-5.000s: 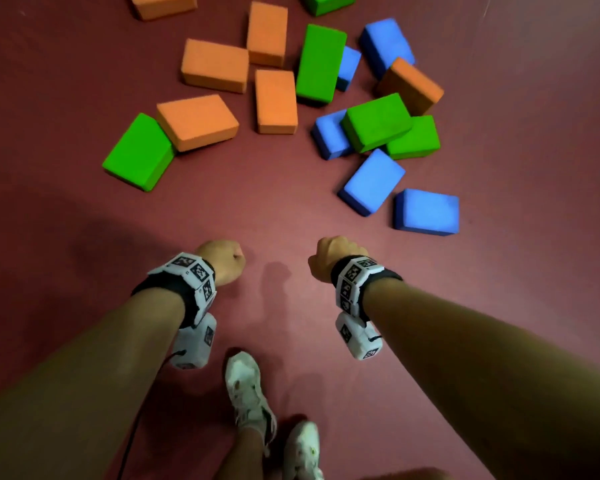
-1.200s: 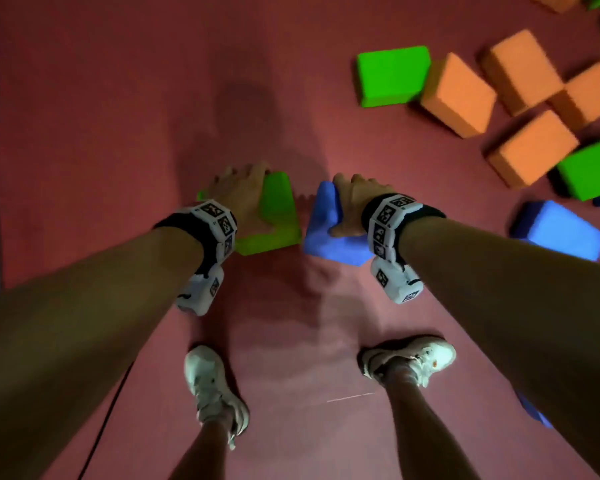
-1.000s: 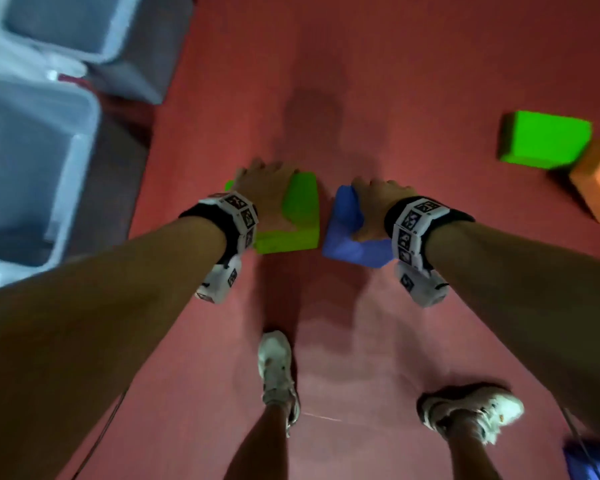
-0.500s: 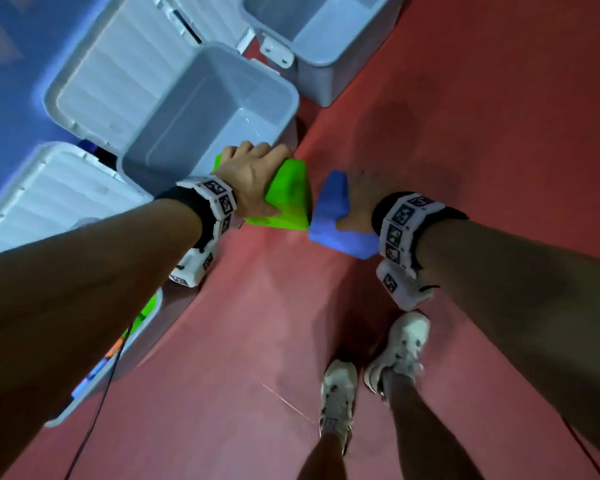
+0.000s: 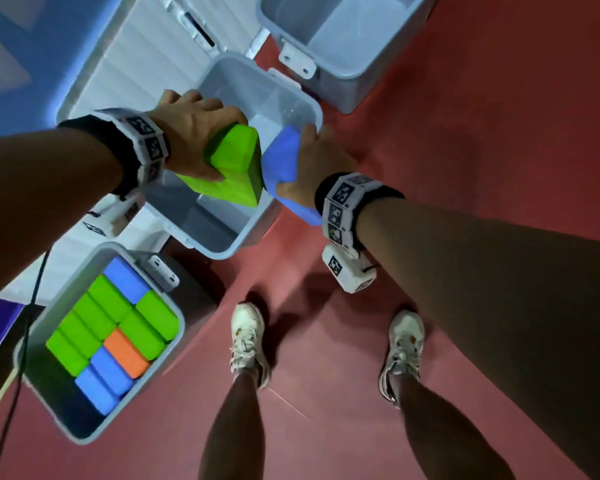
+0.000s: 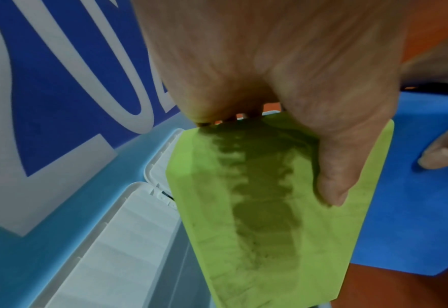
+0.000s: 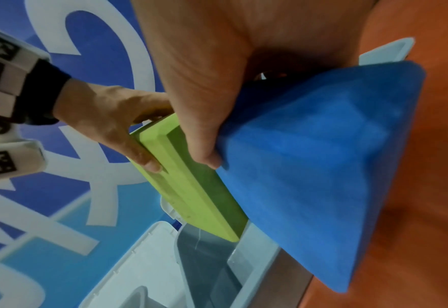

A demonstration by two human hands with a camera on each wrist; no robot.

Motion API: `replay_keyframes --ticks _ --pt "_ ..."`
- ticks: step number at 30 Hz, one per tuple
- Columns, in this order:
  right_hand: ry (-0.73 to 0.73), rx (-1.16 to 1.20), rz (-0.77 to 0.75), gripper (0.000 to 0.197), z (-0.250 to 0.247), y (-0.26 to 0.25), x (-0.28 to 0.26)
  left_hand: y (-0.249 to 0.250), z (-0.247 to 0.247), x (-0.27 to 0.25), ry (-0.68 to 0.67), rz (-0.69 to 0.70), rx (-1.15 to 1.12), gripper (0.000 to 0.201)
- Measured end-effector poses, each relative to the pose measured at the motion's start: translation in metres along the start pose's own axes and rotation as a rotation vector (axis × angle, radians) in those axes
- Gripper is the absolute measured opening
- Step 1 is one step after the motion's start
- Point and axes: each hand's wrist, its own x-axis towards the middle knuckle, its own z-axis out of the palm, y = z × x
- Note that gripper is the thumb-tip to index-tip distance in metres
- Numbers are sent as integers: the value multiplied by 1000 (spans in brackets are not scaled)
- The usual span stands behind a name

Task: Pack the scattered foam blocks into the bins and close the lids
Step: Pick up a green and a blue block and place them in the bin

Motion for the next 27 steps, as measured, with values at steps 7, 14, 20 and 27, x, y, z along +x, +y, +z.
replay_keyframes --ticks 7,14,20,27 --pt "5 104 78 86 28 -94 58 -116 21 5 25 48 4 89" --pt "-35 179 173 91 107 -179 104 -203 93 17 -18 122 -68 90" --pt "-67 70 180 79 182 -198 122 -223 183 27 -20 228 -148 80" --pt "-165 7 206 78 248 -189 122 -221 244 44 -128 287 -36 87"
